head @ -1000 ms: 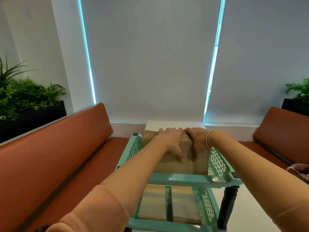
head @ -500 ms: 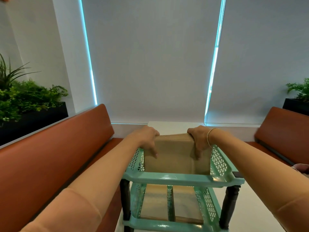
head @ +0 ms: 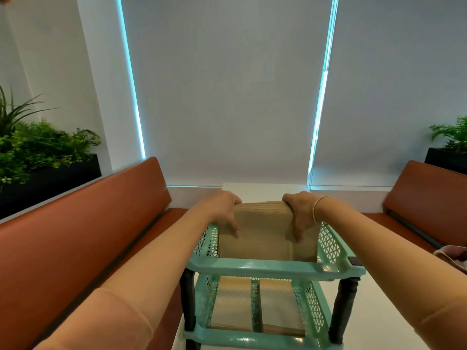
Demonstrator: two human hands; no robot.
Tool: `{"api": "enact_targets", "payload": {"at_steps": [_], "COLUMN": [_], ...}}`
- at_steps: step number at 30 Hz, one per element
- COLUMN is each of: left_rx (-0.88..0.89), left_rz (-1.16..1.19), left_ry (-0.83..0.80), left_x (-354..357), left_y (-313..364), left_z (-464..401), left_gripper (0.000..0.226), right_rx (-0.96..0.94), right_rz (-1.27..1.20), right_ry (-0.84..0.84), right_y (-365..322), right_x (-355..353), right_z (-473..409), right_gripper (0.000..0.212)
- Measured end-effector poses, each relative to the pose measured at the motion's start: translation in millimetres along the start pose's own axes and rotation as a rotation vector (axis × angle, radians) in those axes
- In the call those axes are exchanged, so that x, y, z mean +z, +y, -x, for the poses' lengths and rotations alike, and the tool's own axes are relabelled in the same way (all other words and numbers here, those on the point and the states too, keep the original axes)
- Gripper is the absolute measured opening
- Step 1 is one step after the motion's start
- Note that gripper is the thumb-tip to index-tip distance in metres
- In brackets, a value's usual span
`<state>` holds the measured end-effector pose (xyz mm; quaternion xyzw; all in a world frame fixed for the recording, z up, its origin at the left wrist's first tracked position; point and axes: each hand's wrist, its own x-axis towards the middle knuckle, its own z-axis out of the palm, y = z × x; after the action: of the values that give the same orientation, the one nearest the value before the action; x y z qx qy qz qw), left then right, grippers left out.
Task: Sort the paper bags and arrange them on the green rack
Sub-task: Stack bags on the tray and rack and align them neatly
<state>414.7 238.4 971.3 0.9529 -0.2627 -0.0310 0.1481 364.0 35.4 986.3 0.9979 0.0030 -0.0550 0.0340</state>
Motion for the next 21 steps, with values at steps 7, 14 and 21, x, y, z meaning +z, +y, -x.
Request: {"api": "enact_targets", "payload": {"at_steps": [7,14,21], "left_rx": [0.015,-0.085,-0.052], "left_rz": [0.464,1.422,1.458], "left_ry": [0.395,0.236,0.076], "left_x": [-33,-16,19], "left_y": [8,18,33], "left_z": [7,9,-1], "left_gripper": [0.076,0.180,0.116], "right_rx": [0.065,0.021,-0.076], "right_rz": [-0.330,-1.210,-1.540], "right_ry": [0.198,0.186,0.149], "right_y": [21,32,10], "right_x": [-5,8,36], "right_z": [16,18,2], "right_gripper": [0.052,0.056,0.062]}}
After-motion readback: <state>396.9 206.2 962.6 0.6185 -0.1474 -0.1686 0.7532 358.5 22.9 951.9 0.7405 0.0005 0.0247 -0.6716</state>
